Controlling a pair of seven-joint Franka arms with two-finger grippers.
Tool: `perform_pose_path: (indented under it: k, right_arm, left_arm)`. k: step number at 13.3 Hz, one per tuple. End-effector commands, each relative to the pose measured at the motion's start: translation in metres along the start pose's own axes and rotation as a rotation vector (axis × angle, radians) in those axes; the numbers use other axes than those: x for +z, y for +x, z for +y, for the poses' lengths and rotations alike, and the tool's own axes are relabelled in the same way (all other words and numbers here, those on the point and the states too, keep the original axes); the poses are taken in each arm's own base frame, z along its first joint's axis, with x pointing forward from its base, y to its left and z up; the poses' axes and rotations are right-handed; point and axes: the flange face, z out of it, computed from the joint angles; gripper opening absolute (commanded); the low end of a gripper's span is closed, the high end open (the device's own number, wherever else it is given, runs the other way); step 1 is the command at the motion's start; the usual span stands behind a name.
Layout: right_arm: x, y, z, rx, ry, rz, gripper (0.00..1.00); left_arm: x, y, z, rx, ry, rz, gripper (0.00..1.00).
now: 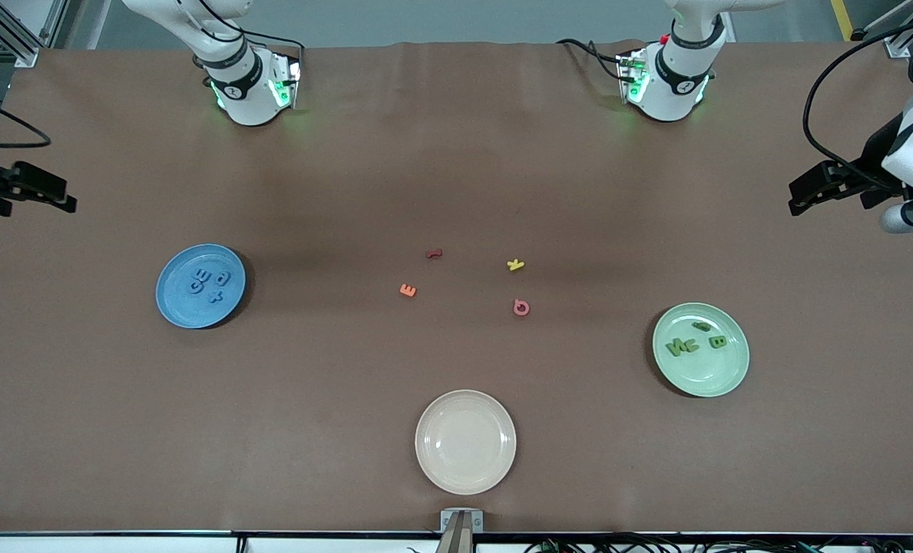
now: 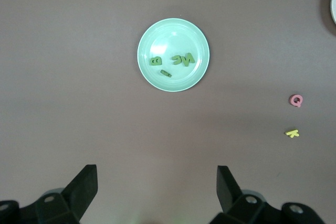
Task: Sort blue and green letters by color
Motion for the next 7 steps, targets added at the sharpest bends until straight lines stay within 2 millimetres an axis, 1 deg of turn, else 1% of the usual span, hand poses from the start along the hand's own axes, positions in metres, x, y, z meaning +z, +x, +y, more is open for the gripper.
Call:
perform_pose_path:
  k: [1, 3, 7]
  right_arm:
    - [-0.005, 0.010, -0.008, 0.012, -0.030, 0.002, 0.99]
    - [-0.013, 0.009, -0.007, 0.003, -0.031, 0.015, 1.00]
    - [-0.019, 0.009, -0.008, 0.001, -0.028, 0.031, 1.00]
  left_arm:
    - [-0.011, -0.007, -0.001, 0.012, -0.011, 0.016, 1.00]
    - [-0.012, -0.008, -0.001, 0.011, -0.011, 0.017, 1.00]
    - [-0.012, -0.007, -0.002, 0.010, -0.011, 0.017, 1.00]
